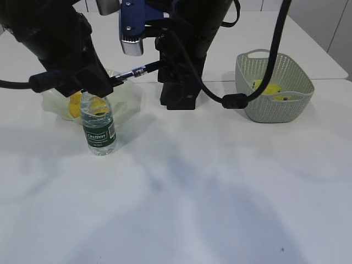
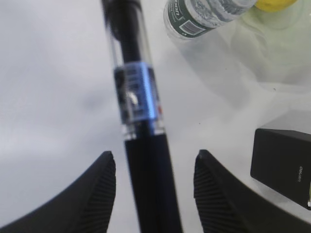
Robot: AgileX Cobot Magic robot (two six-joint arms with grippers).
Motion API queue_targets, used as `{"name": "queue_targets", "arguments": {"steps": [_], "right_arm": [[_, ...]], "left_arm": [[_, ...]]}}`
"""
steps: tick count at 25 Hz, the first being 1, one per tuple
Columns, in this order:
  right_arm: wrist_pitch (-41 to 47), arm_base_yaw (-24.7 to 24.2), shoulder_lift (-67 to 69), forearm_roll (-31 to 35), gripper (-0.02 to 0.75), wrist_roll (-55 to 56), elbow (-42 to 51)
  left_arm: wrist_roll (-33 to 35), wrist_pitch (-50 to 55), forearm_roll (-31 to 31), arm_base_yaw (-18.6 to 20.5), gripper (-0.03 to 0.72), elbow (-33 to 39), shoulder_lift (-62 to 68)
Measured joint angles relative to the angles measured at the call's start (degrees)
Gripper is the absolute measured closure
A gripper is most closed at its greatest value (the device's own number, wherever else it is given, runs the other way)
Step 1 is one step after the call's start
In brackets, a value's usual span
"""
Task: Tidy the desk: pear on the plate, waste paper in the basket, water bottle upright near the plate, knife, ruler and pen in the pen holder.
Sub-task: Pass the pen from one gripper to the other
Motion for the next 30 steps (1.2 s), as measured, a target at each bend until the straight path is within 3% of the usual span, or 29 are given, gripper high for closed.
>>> {"name": "queue_targets", "arguments": {"steps": [30], "right_arm": [[0.00, 0.36, 0.00, -1.10, 0.351, 0.93, 0.00]], "left_arm": [[0.41, -0.20, 1.40, -1.69, 0.591, 0.00, 0.00]]}}
